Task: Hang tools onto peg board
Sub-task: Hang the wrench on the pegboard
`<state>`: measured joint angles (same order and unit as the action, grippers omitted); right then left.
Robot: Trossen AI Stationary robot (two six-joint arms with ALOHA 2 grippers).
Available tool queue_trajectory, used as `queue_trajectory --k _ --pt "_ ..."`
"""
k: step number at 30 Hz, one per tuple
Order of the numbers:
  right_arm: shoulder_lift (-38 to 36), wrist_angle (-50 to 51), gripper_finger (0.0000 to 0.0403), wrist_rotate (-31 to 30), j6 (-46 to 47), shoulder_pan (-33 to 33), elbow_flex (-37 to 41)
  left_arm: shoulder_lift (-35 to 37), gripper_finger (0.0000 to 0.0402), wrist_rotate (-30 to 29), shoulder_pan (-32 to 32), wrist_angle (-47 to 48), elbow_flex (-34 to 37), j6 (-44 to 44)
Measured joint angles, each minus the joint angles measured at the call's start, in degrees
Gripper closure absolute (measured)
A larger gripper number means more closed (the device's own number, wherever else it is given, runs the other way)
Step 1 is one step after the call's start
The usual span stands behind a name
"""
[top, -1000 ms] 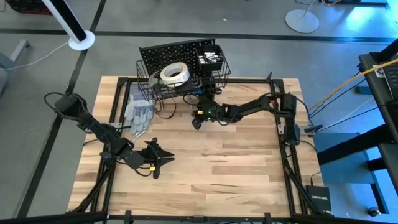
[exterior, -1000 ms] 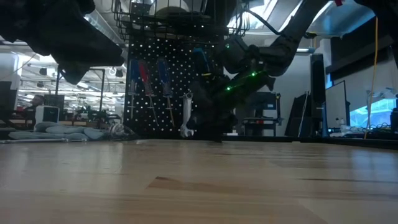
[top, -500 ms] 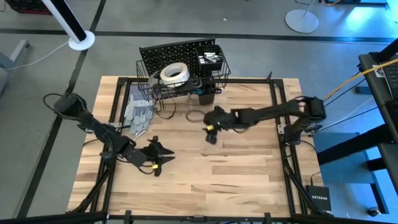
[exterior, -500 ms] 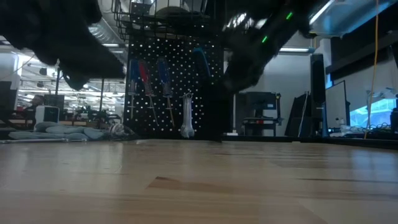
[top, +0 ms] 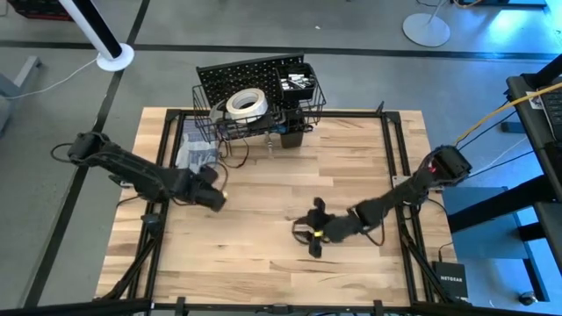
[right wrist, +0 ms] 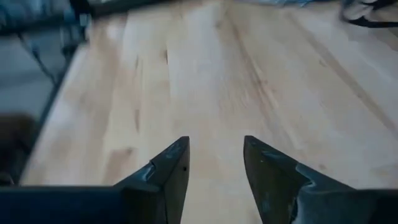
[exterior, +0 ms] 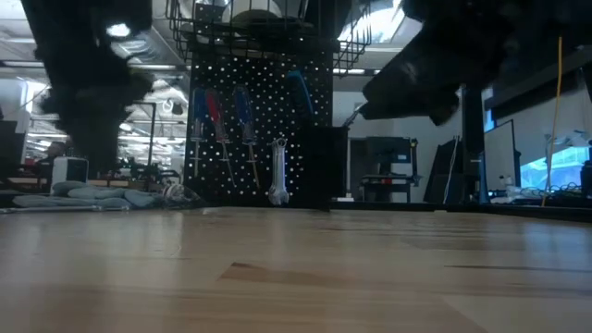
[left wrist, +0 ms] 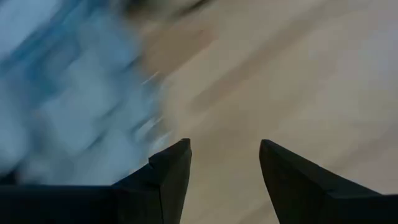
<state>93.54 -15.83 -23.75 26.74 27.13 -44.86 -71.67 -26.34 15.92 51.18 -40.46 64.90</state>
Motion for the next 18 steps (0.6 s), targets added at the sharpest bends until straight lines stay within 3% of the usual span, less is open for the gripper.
queue_trajectory --k 3,7,18 --pt "2.3 -8.4 0.0246 -6.1 4.3 3.2 3.2 -0.2 0.0218 5.3 -3.8 6.8 1.3 5.6" --pt "4.4 -9.4 0.0246 -8.8 4.0 4.3 4.3 -0.2 0.0218 9.5 -7.7 7.1 5.1 7.1" --pt "5.2 -9.5 0.0246 -6.7 2.9 2.5 4.3 -0.1 0.0254 11.8 -11.0 -0.3 12.9 8.3"
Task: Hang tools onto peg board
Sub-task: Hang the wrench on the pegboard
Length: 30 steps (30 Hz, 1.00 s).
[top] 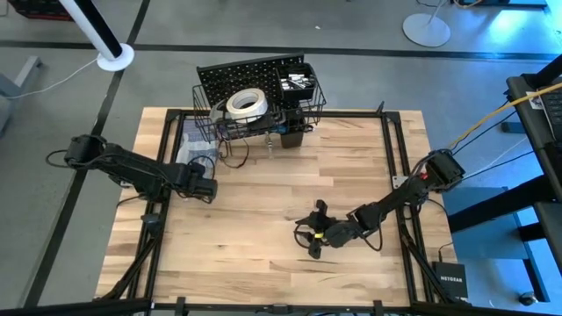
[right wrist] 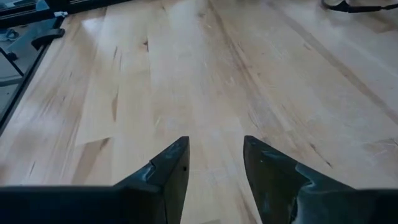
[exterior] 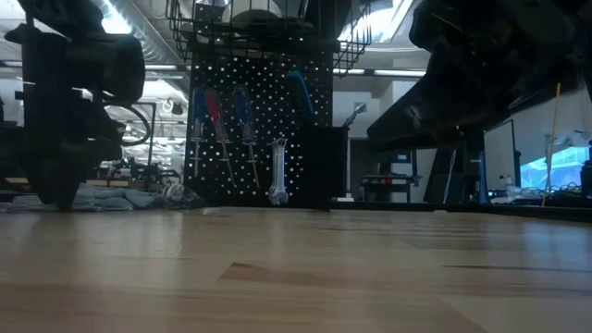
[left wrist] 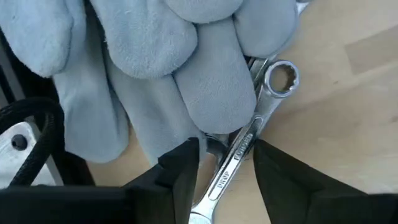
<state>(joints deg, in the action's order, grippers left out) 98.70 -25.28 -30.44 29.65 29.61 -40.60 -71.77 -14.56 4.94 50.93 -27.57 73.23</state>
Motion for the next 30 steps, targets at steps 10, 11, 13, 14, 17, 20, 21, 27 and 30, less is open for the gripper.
queue_trajectory --k 10,11,13,14,17,20,21,27,30 --pt "0.0 0.0 0.0246 0.0 0.0 0.0 0.0 0.0 0.0301 1.9 5.6 -1.8 0.0 -1.3" --pt "0.0 0.0 0.0246 0.0 0.0 0.0 0.0 0.0 0.0309 1.9 6.1 -1.9 0.0 -1.6" --pt "0.0 0.1 0.0246 0.0 0.0 0.0 0.0 0.0 0.0328 1.8 7.0 -2.3 0.0 -2.6" --pt "0.0 0.0 0.0246 0.0 0.0 0.0 0.0 0.0 0.0338 1.8 7.4 -2.6 0.0 -3.2" --pt "0.0 0.1 0.0246 0.0 0.0 0.0 0.0 0.0 0.0371 0.7 8.4 -3.0 0.0 -4.4" --pt "0.0 0.1 0.0246 0.0 0.0 0.0 0.0 0.0 0.0394 -0.3 9.2 -3.3 0.1 -5.4" --pt "0.0 0.1 0.0246 0.0 0.0 0.0 0.0 0.0 0.0394 -0.5 9.4 -3.4 0.1 -5.6" --pt "0.0 0.1 0.0246 0.0 0.0 0.0 0.0 -0.1 0.0398 -0.6 10.8 -2.3 -1.3 -6.4" --pt "0.0 0.2 0.0246 0.0 0.0 0.0 0.0 0.0 0.0398 1.9 11.7 0.7 -4.3 -7.8"
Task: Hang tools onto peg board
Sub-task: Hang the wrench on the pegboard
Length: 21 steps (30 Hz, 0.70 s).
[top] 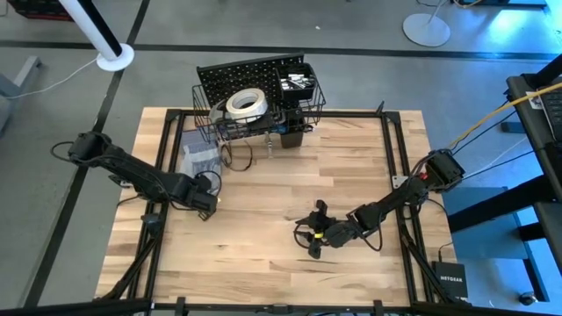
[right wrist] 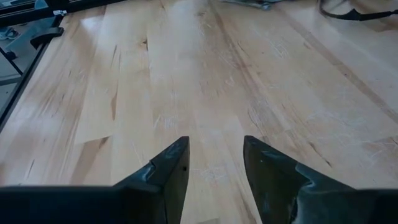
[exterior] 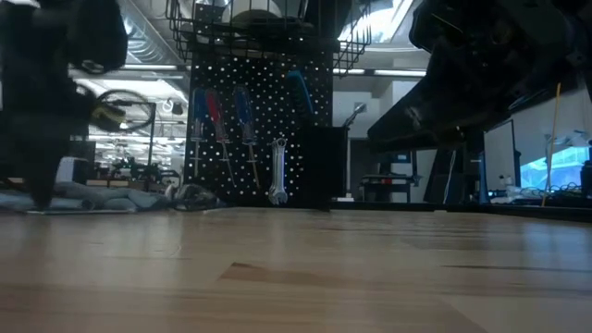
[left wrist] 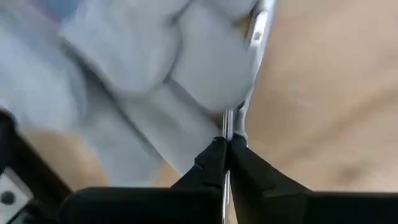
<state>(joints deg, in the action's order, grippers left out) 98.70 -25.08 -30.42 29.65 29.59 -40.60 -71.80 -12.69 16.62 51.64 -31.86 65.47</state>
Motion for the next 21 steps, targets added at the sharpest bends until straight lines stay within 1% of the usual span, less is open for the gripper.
queue_trajectory --k 3,7,11,12,16,21 --pt "0.0 0.0 0.0246 0.0 0.0 0.0 0.0 0.3 0.04 1.3 0.7 -0.6 -3.3 -3.5" --pt "0.0 -0.1 0.0246 0.0 0.0 0.0 0.0 0.3 0.04 2.5 1.7 -0.9 -5.5 -8.8" --pt "0.0 -0.1 0.0246 0.0 0.0 0.0 0.0 0.3 0.04 2.3 2.2 -4.0 -7.0 -13.0" --pt "0.0 -0.2 0.0246 -0.1 0.0 0.0 0.0 0.3 0.04 1.9 2.2 -6.0 -7.3 -13.9" --pt "0.0 -0.1 0.0246 -0.5 -0.1 0.0 0.0 0.4 0.0399 -1.9 2.2 -17.4 -7.8 -19.1" --pt "0.0 0.0 0.0246 -0.5 -0.3 0.0 0.0 0.4 0.04 -12.3 2.1 -30.9 -7.8 -24.5"
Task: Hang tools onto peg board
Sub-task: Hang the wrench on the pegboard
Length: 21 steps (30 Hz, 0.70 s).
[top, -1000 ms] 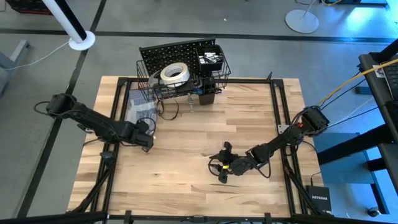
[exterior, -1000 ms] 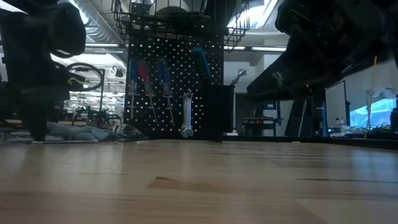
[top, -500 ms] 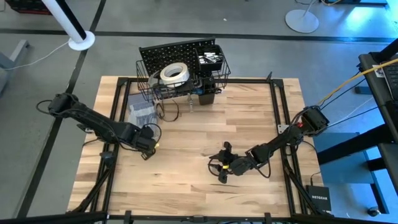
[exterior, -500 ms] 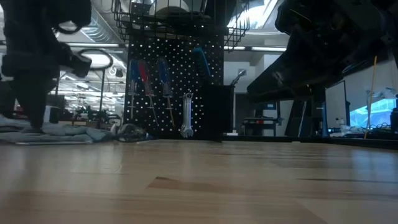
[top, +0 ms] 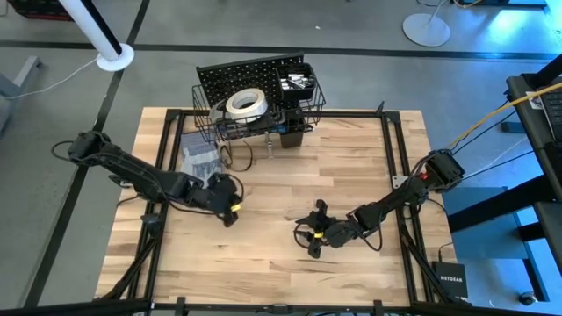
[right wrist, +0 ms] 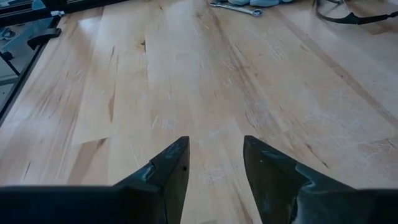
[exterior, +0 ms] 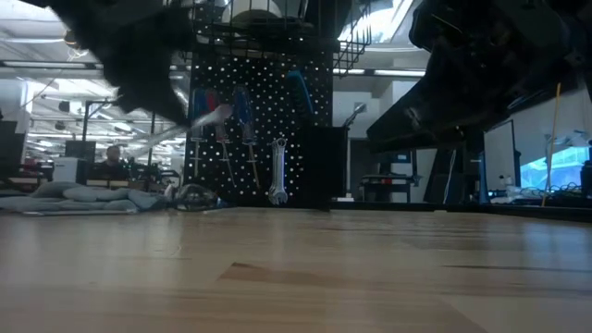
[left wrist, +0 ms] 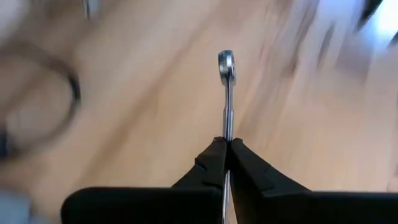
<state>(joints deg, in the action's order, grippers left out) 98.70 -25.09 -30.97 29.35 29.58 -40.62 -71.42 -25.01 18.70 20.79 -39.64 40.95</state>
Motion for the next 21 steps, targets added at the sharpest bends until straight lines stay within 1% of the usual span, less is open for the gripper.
queue_trajectory --k 2,4,7,10,15,18,21 --pt "0.0 0.1 0.0246 0.0 -0.1 0.0 0.0 -0.2 0.04 -3.1 -0.6 -5.6 0.1 -2.9" --pt "0.0 0.1 0.0246 0.0 -0.1 0.0 0.0 -0.6 0.04 -4.9 -1.5 -13.3 1.1 -6.0" --pt "0.0 0.5 0.0246 0.2 -0.1 0.0 0.0 -3.0 0.04 -5.2 -3.8 -25.0 3.6 -9.6" --pt "0.0 0.9 0.0246 0.4 -0.1 0.0 0.0 -6.1 0.04 -5.2 -6.8 -34.7 5.4 -12.5" --pt "0.0 1.0 0.0246 0.4 -0.1 0.0 0.0 -13.6 0.04 -5.2 -12.3 -50.9 6.0 -17.7" --pt "0.0 1.1 0.0246 0.4 -0.1 0.0 0.0 -18.3 0.04 -3.8 -15.3 -56.5 6.0 -18.5" --pt "0.0 1.3 0.0246 0.5 -0.1 0.0 0.0 -22.1 0.04 -3.7 -17.3 -58.6 6.0 -17.4"
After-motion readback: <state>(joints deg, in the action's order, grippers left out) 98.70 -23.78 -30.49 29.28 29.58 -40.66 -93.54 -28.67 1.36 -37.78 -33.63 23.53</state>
